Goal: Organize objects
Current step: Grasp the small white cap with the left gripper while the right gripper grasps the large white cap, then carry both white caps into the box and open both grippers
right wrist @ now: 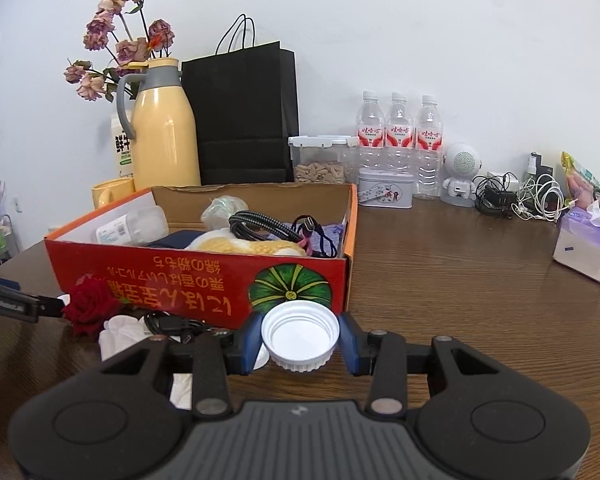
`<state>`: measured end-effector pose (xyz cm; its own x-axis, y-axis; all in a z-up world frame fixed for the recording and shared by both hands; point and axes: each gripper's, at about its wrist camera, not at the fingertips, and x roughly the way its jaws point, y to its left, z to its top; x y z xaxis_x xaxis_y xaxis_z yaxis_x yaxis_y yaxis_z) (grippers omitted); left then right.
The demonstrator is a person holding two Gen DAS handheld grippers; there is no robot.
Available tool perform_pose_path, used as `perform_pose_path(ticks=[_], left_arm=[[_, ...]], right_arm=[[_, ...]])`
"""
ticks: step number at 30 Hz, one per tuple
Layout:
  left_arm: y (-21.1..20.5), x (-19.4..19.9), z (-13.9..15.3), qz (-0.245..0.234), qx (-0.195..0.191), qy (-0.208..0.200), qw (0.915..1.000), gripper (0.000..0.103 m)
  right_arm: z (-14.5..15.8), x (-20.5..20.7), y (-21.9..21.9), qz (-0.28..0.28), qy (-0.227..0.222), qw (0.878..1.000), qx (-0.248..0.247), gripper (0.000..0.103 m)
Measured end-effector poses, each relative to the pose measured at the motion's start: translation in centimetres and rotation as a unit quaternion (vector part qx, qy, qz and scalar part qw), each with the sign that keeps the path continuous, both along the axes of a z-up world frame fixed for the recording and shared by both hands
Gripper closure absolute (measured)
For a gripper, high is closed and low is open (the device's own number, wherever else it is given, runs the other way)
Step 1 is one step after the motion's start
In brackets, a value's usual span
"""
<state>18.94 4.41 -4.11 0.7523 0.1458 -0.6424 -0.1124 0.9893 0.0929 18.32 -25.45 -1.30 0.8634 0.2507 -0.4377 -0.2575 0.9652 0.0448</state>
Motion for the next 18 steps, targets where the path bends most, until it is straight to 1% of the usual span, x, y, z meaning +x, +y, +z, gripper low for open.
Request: perform_pose_path(ticks=[1,2,4,5,6,7,18], left_arm=[[-0.01,0.16,-0.05,-0.001,-0.004,0.000,1.0000,0.020],[0.05,0.32,-0.02,-0.002,-0.007,-0.001,1.0000,0.024],[0.19,0.46,-0.02,-0.009,-0.019,-0.004,0.9998,0.034],[0.28,0.47,-0.02,-0.014,-0.028,-0.006,0.9995,0.048],[0.36,0.43,0.01,-0.020,-0.037,-0.009,0.9991,0.068],[0.37,0.40,0.06,-0.022,-0.040,-0.011,0.9989,0.074],[0.27,-0.49,0.26,-0.004,-0.046,-0.025,0.9986,0.074]], right_arm=[[0.00,-0.01,0.01,0.000,0.000,1.000,0.000,0.064],[-0.01,-0.01,0.01,0.001,0.000,1.000,0.000,0.064],[-0.03,0.01,0.00,0.001,0.001,1.000,0.000,0.064],[-0.04,0.01,0.00,0.001,0.001,1.000,0.000,0.064],[-0.05,0.03,-0.01,0.001,0.002,1.000,0.000,0.064],[-0.06,0.01,0.03,0.002,0.002,1.000,0.000,0.064],[-0.04,0.01,0.04,0.002,0.002,1.000,0.000,0.064]])
